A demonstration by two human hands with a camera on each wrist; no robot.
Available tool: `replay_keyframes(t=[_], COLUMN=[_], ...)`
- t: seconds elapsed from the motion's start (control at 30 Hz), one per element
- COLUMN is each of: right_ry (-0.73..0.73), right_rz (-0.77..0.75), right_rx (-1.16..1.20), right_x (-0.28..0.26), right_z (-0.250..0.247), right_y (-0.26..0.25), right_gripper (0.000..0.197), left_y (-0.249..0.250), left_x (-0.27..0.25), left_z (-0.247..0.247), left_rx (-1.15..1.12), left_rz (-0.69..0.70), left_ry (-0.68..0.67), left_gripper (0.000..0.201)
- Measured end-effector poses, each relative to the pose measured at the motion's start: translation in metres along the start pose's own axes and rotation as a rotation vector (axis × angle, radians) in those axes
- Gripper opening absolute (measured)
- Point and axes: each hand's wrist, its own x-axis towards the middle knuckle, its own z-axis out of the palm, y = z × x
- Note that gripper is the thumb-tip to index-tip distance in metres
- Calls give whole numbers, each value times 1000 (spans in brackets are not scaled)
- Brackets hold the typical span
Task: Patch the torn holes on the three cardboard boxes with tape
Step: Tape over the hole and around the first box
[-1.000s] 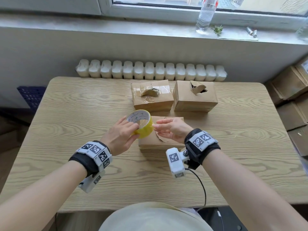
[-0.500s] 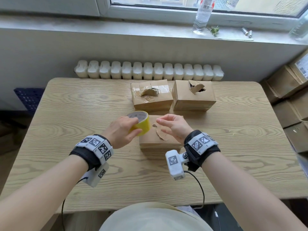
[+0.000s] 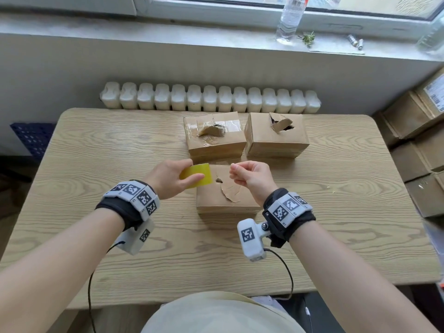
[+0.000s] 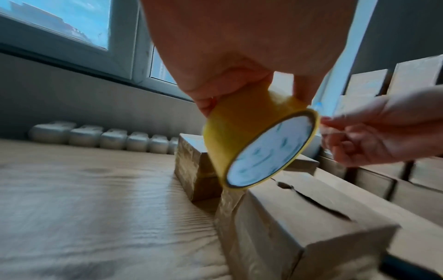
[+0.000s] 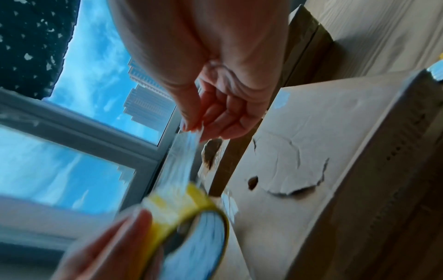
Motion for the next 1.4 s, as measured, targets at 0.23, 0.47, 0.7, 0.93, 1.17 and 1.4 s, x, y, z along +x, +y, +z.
replay_keyframes(t=[0.23,0.47,0.7,0.93,1.17,1.4], right_ry=[10,136,250,299,299,298], right_rz=[79,53,126,144,94,37], right_rx=[18,-50,-356,-589,-712,-848], right_x=[6,19,43,51,49,47], right_z=[-28,-35,-36,-31,-29,-27], right_y=[3,10,26,31,29,32], right_gripper=[8,11,15,16,13,16], left_y=[-3,-2,-1,-6,-8,-7], left_x=[11,33,52,62,62,65], left_z=[-5,-12,-4,3,8,12], left_rx=[-83,99,339,332,320,335], left_rz=[-144,-169,-256,-265,-267,-279], left_ry=[35,-33,-101,-166,-178,-180], left_gripper=[41,39,49,40,41,39])
